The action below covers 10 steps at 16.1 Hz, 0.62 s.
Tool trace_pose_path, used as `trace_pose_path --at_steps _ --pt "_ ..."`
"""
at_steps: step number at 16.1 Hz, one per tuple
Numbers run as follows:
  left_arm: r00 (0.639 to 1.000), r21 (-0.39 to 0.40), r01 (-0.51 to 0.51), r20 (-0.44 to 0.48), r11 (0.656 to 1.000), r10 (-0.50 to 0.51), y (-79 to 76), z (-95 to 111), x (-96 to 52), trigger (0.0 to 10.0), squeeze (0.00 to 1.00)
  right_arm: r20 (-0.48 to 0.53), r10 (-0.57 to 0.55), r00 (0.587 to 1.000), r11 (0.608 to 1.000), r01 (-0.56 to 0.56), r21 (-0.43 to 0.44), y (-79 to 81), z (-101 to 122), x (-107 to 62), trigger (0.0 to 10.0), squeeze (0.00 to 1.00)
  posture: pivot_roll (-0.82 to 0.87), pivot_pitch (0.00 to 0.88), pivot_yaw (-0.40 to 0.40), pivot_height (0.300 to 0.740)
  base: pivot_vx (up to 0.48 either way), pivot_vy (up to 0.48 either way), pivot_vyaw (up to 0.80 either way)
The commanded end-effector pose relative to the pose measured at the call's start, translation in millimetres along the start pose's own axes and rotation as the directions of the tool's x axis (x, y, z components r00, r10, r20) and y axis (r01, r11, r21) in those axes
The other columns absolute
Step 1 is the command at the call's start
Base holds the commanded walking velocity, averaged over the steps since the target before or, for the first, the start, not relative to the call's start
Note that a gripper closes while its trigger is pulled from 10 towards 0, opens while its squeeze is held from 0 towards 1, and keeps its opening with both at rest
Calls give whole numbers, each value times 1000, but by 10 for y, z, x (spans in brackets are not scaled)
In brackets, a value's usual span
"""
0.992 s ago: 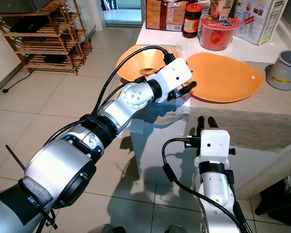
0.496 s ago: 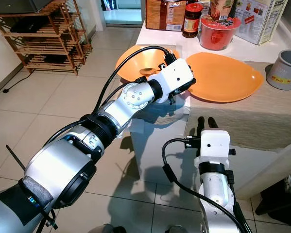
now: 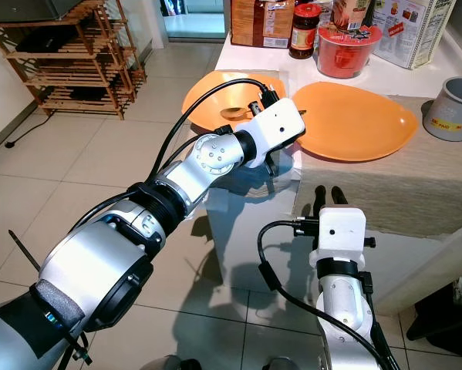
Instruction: Setting the table
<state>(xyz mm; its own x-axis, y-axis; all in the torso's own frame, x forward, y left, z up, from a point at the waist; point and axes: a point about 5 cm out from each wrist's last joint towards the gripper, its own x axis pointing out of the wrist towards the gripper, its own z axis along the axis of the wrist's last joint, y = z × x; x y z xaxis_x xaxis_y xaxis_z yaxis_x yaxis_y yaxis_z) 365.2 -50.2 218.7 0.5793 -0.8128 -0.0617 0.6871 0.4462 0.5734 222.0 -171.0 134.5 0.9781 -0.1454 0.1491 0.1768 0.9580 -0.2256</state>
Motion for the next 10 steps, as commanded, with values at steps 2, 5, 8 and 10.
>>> trace_pose_path --at_steps 2,5,8,10 --pt "994 -44 88 70 995 -85 -331 253 183 0 0 -5 -3 1000 1000 3 6 8 15 -25 10000 0 -148 87 121 740 0 0 0" --pt "987 -57 41 160 998 -31 -138 411 156 0 0 -5 2 1000 1000 -2 7 15 9 -6 10000 0 -131 84 114 740 0 0 0" --pt "942 -219 -2 326 976 75 189 628 -7 10000 1000 -4 5 1000 1000 -5 7 18 -3 24 10000 0 -111 74 107 740 0 0 0" --pt "909 -278 -20 394 960 133 277 690 -213 10000 1000 -5 5 1000 1000 -5 2 3 -18 48 10000 0 -91 63 92 740 0 0 0"
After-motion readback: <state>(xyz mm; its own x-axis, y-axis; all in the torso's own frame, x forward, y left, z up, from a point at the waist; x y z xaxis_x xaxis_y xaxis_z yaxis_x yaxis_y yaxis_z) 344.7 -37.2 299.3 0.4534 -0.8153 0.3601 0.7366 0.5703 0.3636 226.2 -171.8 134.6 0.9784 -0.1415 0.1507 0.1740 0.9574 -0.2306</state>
